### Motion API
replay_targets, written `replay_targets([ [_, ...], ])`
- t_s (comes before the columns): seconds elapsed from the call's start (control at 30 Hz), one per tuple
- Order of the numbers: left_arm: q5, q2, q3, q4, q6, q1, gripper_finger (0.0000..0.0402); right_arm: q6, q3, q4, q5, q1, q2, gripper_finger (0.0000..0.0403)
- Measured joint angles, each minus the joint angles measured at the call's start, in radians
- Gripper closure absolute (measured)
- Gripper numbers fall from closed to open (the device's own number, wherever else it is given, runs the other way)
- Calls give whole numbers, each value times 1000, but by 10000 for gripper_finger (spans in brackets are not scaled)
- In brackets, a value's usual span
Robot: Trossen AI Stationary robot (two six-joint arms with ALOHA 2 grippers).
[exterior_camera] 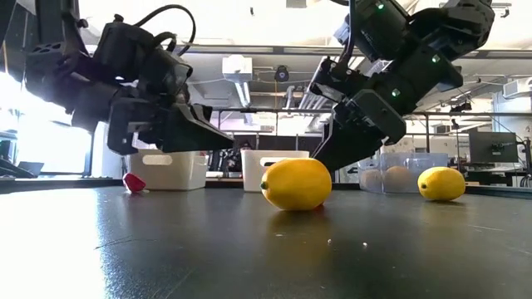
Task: Sort produce into baskets
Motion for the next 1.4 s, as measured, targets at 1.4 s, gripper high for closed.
replay_targets([
  [1.4,-55,0,144,-281,49,-64,319,-15,0,91,-14,-5,68,398],
])
